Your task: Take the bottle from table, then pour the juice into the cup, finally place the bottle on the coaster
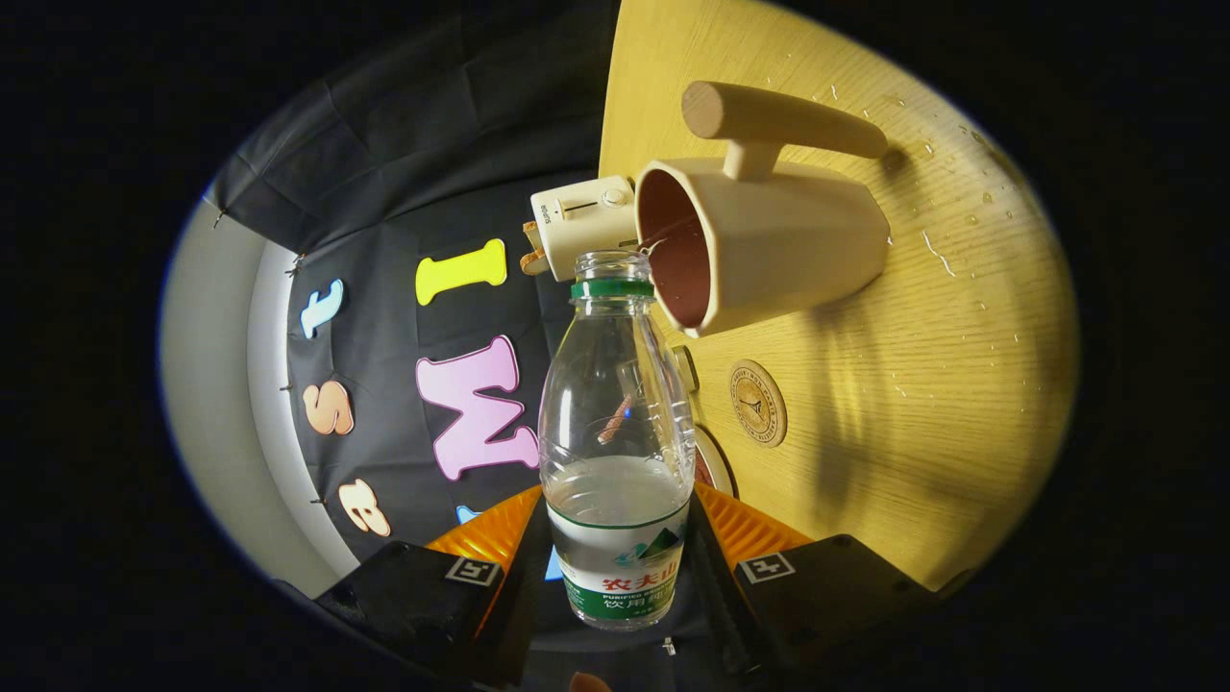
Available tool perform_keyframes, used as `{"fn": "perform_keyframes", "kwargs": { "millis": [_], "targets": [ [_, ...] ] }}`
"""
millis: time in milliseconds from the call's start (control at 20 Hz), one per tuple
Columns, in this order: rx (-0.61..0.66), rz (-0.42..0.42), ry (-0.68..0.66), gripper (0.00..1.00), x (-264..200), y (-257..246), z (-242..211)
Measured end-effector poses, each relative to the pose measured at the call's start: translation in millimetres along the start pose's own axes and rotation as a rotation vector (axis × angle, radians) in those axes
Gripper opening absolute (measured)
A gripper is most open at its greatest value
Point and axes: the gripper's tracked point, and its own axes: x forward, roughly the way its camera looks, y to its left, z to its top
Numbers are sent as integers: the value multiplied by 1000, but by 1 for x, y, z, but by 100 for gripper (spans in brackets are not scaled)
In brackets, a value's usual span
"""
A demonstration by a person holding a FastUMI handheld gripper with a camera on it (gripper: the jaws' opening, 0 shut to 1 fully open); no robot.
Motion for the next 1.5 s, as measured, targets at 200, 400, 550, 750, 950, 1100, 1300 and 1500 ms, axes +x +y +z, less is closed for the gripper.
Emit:
{"fn": "perform_keyframes", "kwargs": {
  "millis": [200, 400, 550, 750, 950, 1100, 1300, 1500],
  "targets": [
    [21, 3, 9, 75, -3, 3, -3],
    [38, 9, 16, 75, -5, 6, -5],
    [58, 10, 20, 74, -7, 9, -5],
    [77, 14, 24, 75, -7, 12, -4],
    [111, 15, 27, 75, -5, 12, -3],
    [143, 24, 21, 75, -3, 14, -1],
    [173, 28, 15, 75, -2, 16, 0],
    [217, 31, 17, 75, 1, 19, -3]
  ]
}}
